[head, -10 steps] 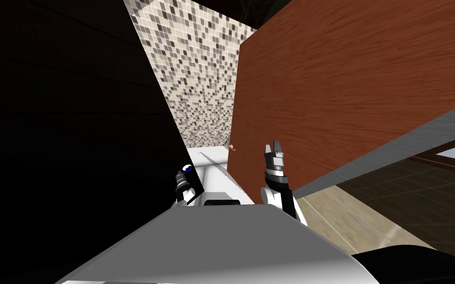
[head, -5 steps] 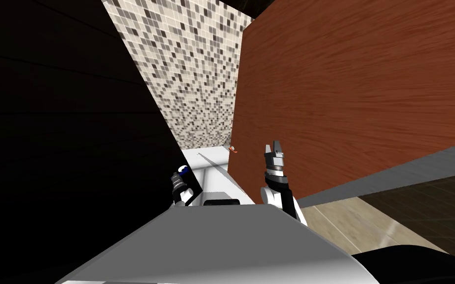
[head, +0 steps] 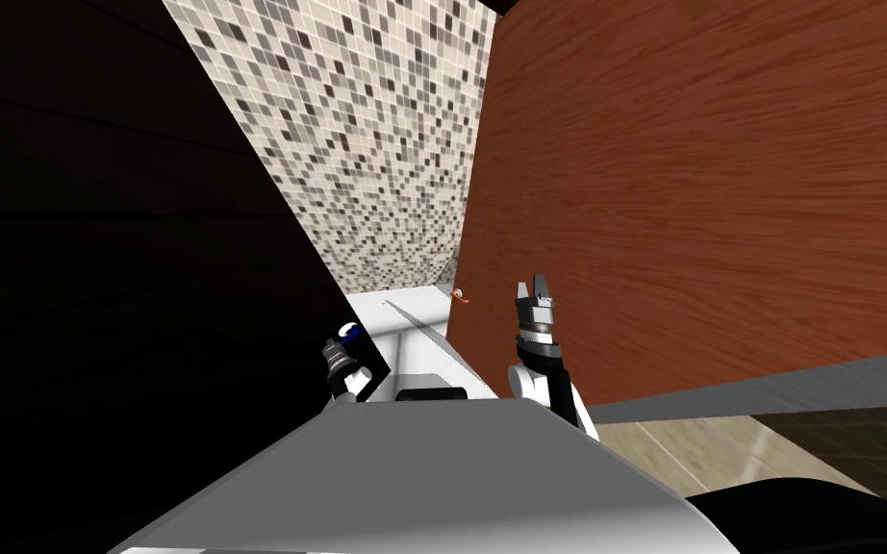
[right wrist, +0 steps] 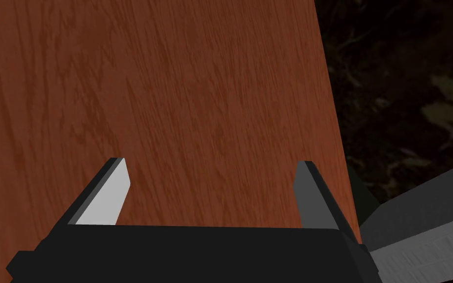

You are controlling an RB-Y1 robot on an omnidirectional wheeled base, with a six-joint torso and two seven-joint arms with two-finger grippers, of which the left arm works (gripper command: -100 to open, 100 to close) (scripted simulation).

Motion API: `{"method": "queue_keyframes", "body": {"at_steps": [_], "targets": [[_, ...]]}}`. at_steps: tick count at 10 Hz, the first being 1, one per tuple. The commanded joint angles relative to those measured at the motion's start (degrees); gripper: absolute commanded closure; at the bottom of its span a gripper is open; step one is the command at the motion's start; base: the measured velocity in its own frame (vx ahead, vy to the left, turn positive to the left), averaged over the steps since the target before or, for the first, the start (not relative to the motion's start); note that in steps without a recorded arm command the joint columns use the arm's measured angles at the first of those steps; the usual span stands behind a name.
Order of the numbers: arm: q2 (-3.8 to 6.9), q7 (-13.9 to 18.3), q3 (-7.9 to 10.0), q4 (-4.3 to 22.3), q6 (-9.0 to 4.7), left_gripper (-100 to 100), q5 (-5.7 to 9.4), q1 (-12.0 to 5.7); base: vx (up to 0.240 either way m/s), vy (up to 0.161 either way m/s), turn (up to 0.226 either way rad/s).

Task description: Push the door open

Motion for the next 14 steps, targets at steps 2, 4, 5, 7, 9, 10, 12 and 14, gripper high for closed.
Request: {"method": "queue_keyframes", "body": {"at_steps": [2, 4, 5, 7, 9, 10, 12, 14], "targets": [[0.73, -1.6, 1.45, -1.6, -0.71, 100, 1.85, 0.39, 0.110, 0.119, -0.018], [0.73, -1.6, 1.45, -1.6, -0.71, 100, 1.85, 0.39, 0.016, 0.029, -0.003], [0.83, -2.7, 2.25, -1.9, -1.09, 100, 3.43, 0.50, 0.053, 0.061, -0.051], [0.83, -3.7, 3.06, -2.3, -1.48, 100, 5.04, 0.62, 0.098, 0.104, -0.041], [0.69, -4.8, 3.87, -2.7, -1.87, 100, 6.65, 0.74, 0.084, 0.078, -0.012], [0.61, -5.3, 4.28, -2.9, -2.07, 100, 7.46, 0.80, 0.130, 0.130, -0.050], [0.46, -5.8, 4.67, -3.1, -2.25, 100, 8.24, 0.86, 0.104, 0.091, -0.005], [-0.06, -7.3, 5.83, -3.6, -2.81, 100, 10.53, 1.03, 0.070, 0.076, -0.037]]}}
